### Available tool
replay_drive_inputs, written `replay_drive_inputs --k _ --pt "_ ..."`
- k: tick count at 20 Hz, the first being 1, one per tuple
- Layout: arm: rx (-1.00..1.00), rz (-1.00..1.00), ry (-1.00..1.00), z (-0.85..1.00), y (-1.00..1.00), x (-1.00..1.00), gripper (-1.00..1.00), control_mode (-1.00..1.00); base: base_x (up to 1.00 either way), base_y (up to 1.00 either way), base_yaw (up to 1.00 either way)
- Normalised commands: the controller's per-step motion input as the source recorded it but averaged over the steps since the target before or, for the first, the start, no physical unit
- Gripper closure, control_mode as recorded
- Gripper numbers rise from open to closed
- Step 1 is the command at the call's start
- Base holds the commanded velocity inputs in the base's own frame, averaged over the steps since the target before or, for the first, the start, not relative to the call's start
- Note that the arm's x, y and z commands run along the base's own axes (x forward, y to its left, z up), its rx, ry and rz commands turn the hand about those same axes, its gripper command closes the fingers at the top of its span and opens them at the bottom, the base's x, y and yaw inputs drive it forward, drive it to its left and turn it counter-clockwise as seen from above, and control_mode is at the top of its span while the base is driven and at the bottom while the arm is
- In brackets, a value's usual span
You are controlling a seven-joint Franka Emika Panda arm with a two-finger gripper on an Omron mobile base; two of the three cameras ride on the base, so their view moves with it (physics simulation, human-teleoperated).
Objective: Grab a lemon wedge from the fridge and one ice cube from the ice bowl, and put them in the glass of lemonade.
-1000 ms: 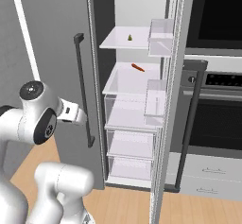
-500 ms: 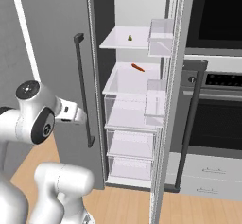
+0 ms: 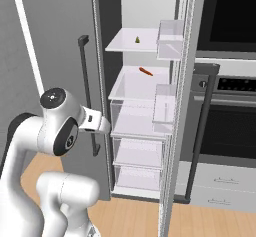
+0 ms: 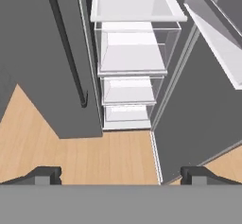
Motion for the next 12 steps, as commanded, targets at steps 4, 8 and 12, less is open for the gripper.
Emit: replay_drive_inputs --k 4,8,12 --pt "0.00 0.00 -0.04 0.00 0.06 -0.19 -1.00 -1.00 0.00 0.00 0.00" --pt "-0.02 0.00 -0.01 0.00 0.42 -0.01 -1.00 -1.00 0.00 0.00 0.00" --pt "0.00 0.00 0.00 0.00 0.24 0.00 -1.00 -1.00 0.00 0.00 0.00"
